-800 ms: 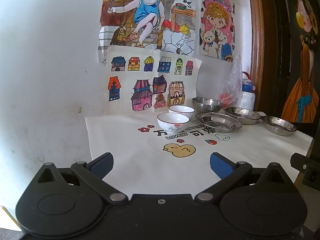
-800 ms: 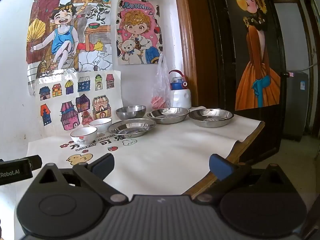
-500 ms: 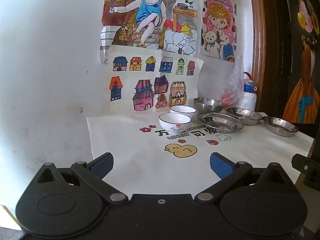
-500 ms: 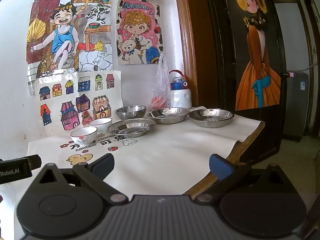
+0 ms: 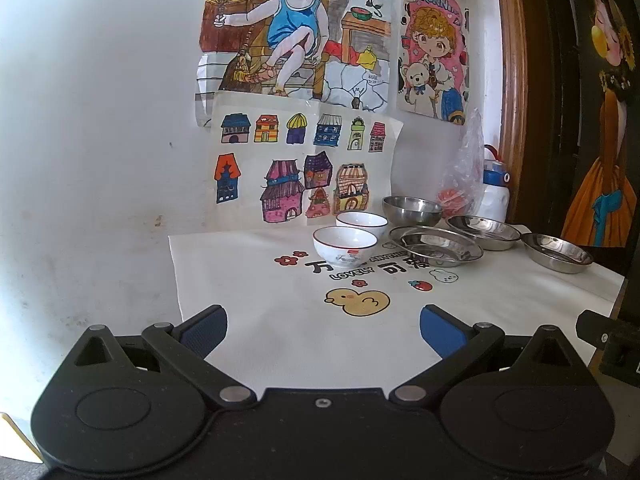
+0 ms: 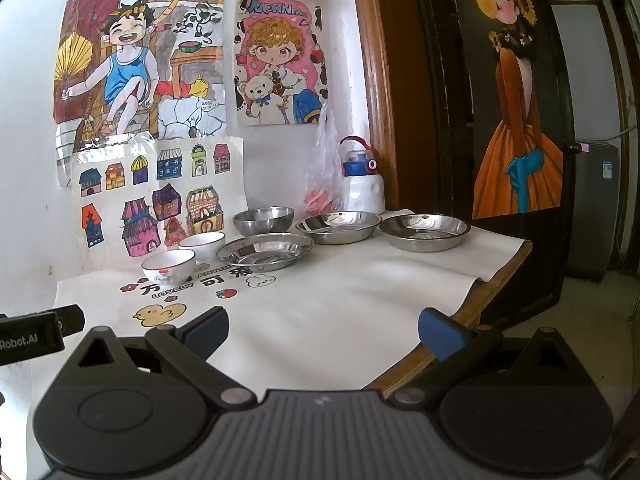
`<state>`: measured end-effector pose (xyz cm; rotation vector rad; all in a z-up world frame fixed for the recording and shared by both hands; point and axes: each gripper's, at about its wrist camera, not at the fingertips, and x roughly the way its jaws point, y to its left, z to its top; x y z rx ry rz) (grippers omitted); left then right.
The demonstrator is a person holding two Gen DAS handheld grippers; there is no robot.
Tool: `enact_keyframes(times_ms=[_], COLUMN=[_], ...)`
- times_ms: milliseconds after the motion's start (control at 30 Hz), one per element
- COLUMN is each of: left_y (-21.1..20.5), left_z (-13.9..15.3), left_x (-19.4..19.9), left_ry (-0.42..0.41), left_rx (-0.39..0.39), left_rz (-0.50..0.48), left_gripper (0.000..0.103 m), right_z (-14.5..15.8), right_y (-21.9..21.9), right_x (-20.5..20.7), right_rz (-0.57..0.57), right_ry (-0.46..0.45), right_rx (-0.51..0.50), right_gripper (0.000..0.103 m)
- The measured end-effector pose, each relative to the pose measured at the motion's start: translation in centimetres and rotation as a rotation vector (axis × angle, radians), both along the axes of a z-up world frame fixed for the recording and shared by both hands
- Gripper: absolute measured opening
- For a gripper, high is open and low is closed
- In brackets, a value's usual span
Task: Organize plates and bowls
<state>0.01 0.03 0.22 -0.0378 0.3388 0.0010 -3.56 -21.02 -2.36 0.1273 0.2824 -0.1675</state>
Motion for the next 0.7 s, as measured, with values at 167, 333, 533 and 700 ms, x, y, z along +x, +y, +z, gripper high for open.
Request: enact_keyframes(times_ms=[167, 333, 533, 700], left_y=[-0.04, -0.22, -0.19, -0.17], left_z=[-0.02, -0.10, -0.14, -0.15], left_x=[-0.01, -0.04, -0.04, -0.03], left_ry=[0.000, 0.002, 0.002, 0.002], left_rx=[-0.001, 0.002, 0.002, 0.001], left_rz=[0.002, 0.000, 0.000, 0.000], left_gripper=[0.102, 0.102, 0.102, 0.102], right_z=[0.03, 0.05, 0.02, 0.08], right_y=[-0.06, -0.06, -0.03, -0.05], right_x=[-0.05, -0.10, -0.12, -0.14], right_rz=[0.001, 0.001, 0.001, 0.001], right_ry=[0.001, 0.002, 0.003, 0.004], right_rx=[0.000, 0.000, -0.001, -0.001], right_gripper=[0.103, 0.103, 0.103, 0.103])
